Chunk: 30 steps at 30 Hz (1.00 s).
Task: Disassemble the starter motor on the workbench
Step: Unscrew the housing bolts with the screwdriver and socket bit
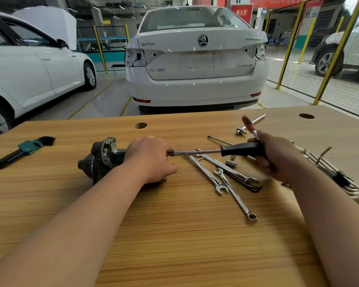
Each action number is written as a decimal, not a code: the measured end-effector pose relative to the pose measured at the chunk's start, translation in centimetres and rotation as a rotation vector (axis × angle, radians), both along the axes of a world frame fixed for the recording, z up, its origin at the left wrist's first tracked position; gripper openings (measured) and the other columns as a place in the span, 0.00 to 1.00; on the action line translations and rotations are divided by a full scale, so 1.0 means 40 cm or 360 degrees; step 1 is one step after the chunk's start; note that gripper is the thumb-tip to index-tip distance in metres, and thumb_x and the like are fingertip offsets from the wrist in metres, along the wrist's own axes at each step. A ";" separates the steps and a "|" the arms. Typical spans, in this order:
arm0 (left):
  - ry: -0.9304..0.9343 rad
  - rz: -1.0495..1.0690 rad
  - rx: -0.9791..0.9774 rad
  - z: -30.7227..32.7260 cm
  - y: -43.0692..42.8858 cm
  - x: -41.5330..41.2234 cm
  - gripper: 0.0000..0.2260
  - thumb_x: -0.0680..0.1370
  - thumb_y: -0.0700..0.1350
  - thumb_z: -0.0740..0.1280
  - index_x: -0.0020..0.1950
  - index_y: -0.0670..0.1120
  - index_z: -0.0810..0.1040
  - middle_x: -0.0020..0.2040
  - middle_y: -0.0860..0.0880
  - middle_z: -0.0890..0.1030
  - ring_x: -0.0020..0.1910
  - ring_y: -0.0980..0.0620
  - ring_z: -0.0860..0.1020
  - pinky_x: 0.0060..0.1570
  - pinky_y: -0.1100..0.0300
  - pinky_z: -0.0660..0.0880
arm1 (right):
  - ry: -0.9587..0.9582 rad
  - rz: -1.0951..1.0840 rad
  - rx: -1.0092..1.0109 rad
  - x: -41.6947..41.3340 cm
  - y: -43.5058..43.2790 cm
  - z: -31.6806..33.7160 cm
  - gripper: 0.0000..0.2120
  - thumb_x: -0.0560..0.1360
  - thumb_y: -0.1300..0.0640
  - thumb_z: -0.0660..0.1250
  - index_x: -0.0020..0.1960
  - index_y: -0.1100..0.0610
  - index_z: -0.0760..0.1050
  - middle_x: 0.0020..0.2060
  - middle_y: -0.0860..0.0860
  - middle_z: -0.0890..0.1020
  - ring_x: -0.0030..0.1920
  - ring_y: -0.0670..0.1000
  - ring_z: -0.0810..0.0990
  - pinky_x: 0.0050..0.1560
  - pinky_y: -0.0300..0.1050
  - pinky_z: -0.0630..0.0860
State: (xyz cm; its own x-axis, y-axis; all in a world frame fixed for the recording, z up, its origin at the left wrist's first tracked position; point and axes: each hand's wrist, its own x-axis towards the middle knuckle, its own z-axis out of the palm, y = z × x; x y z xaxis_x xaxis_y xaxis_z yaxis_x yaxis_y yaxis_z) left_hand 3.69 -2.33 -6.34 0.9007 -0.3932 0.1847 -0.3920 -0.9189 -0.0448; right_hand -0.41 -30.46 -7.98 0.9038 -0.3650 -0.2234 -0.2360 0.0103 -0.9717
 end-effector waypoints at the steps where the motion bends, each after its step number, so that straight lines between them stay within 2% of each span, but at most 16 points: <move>1: -0.0011 -0.0014 -0.0004 -0.001 0.000 -0.002 0.21 0.72 0.63 0.64 0.63 0.60 0.75 0.57 0.56 0.77 0.57 0.52 0.72 0.47 0.54 0.65 | 0.0037 -0.0004 -0.0071 -0.002 0.004 -0.002 0.18 0.81 0.42 0.58 0.50 0.55 0.79 0.20 0.51 0.69 0.17 0.47 0.66 0.18 0.39 0.63; 3: -0.0026 -0.0031 0.0000 -0.002 0.001 -0.004 0.21 0.72 0.63 0.64 0.64 0.60 0.74 0.58 0.57 0.77 0.58 0.52 0.71 0.48 0.54 0.66 | -0.0013 0.0010 -0.0074 -0.006 0.009 -0.007 0.13 0.81 0.47 0.62 0.52 0.55 0.79 0.26 0.53 0.75 0.19 0.46 0.70 0.19 0.40 0.68; 6: 0.0061 -0.0035 0.0045 0.005 0.004 0.001 0.25 0.71 0.65 0.64 0.66 0.61 0.72 0.61 0.57 0.76 0.59 0.52 0.71 0.46 0.54 0.66 | -0.0168 0.0119 0.0172 -0.013 0.004 -0.011 0.05 0.80 0.59 0.64 0.55 0.56 0.76 0.41 0.58 0.84 0.27 0.48 0.78 0.27 0.43 0.75; 8: 0.0184 -0.0052 0.0149 0.023 0.008 0.015 0.29 0.69 0.69 0.63 0.67 0.61 0.70 0.61 0.57 0.75 0.59 0.53 0.72 0.44 0.56 0.68 | -0.0234 0.0176 0.0302 -0.010 0.000 -0.012 0.08 0.79 0.65 0.63 0.56 0.56 0.74 0.50 0.58 0.83 0.36 0.54 0.80 0.33 0.46 0.77; 11: 0.0294 -0.0090 0.0340 0.048 0.008 0.036 0.33 0.66 0.73 0.61 0.66 0.59 0.71 0.59 0.58 0.76 0.56 0.53 0.73 0.45 0.56 0.73 | -0.0281 0.0189 0.0353 -0.007 0.002 -0.015 0.13 0.78 0.70 0.61 0.56 0.55 0.74 0.56 0.56 0.80 0.47 0.57 0.80 0.43 0.50 0.78; 13: 0.0260 -0.0118 0.0405 0.045 0.007 0.043 0.33 0.67 0.73 0.60 0.66 0.58 0.72 0.60 0.56 0.75 0.58 0.52 0.72 0.53 0.52 0.74 | -0.0313 0.0186 0.0400 -0.006 0.002 -0.013 0.16 0.77 0.72 0.60 0.55 0.54 0.75 0.58 0.55 0.79 0.53 0.57 0.80 0.53 0.55 0.77; 14: 0.0247 -0.0126 0.0404 0.038 0.005 0.043 0.32 0.68 0.72 0.59 0.67 0.57 0.72 0.62 0.55 0.74 0.60 0.51 0.70 0.57 0.50 0.72 | -0.0326 0.0191 0.0430 -0.009 0.000 -0.013 0.17 0.77 0.73 0.59 0.55 0.55 0.75 0.58 0.54 0.79 0.55 0.57 0.80 0.55 0.55 0.78; 16: 0.0230 -0.0115 0.0340 0.024 0.005 0.043 0.28 0.70 0.70 0.60 0.65 0.58 0.72 0.62 0.56 0.73 0.61 0.51 0.69 0.55 0.51 0.71 | -0.0359 0.0191 0.0490 -0.010 -0.001 -0.011 0.17 0.77 0.73 0.58 0.56 0.55 0.76 0.58 0.54 0.79 0.56 0.58 0.80 0.49 0.52 0.80; 18: 0.0258 -0.0057 0.0233 0.023 0.003 0.043 0.23 0.69 0.68 0.62 0.61 0.60 0.74 0.58 0.57 0.75 0.56 0.53 0.72 0.45 0.54 0.71 | -0.0348 0.0185 0.0417 -0.014 0.004 -0.008 0.13 0.79 0.67 0.60 0.57 0.55 0.77 0.57 0.55 0.81 0.53 0.58 0.82 0.41 0.49 0.82; 20: 0.0252 -0.0009 0.0182 0.023 0.000 0.041 0.21 0.69 0.66 0.63 0.59 0.61 0.75 0.55 0.58 0.76 0.52 0.54 0.73 0.39 0.57 0.67 | -0.0280 0.0140 0.0139 -0.013 0.013 -0.007 0.07 0.81 0.57 0.62 0.57 0.52 0.77 0.52 0.56 0.84 0.39 0.54 0.85 0.31 0.46 0.79; 22: 0.0196 0.0006 0.0175 0.018 -0.002 0.034 0.20 0.70 0.66 0.63 0.60 0.60 0.74 0.55 0.58 0.76 0.51 0.54 0.73 0.37 0.58 0.65 | -0.0240 0.0048 -0.0135 -0.008 0.018 -0.012 0.08 0.81 0.50 0.62 0.56 0.52 0.77 0.50 0.61 0.83 0.24 0.49 0.76 0.23 0.41 0.73; 23: 0.0163 0.0013 0.0165 0.016 -0.002 0.031 0.20 0.70 0.65 0.63 0.60 0.60 0.74 0.55 0.58 0.76 0.51 0.54 0.73 0.36 0.58 0.65 | -0.0241 0.0006 -0.0186 -0.004 0.019 -0.016 0.09 0.81 0.50 0.62 0.57 0.52 0.76 0.49 0.63 0.82 0.21 0.47 0.72 0.21 0.40 0.71; 26: 0.0139 0.0040 0.0108 0.012 -0.003 0.028 0.19 0.71 0.64 0.63 0.59 0.60 0.75 0.54 0.58 0.76 0.51 0.53 0.73 0.38 0.57 0.66 | -0.0248 0.0007 -0.0034 -0.003 0.022 -0.024 0.08 0.81 0.58 0.63 0.59 0.55 0.76 0.49 0.60 0.82 0.23 0.47 0.72 0.23 0.40 0.71; 30: 0.0122 0.0053 0.0080 0.011 -0.004 0.025 0.18 0.71 0.65 0.63 0.58 0.60 0.75 0.52 0.58 0.76 0.50 0.53 0.73 0.38 0.57 0.67 | -0.0288 0.0075 0.0266 -0.004 0.020 -0.023 0.16 0.79 0.67 0.62 0.65 0.57 0.72 0.56 0.60 0.78 0.42 0.57 0.77 0.37 0.48 0.76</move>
State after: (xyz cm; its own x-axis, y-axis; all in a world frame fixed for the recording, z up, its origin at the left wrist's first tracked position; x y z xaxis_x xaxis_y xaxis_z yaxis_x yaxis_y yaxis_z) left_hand 4.69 -2.48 -5.91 0.9242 -0.3699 0.0954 -0.3653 -0.9288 -0.0620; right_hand -0.57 -29.66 -8.91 0.9498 -0.2928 -0.1099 -0.0622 0.1673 -0.9839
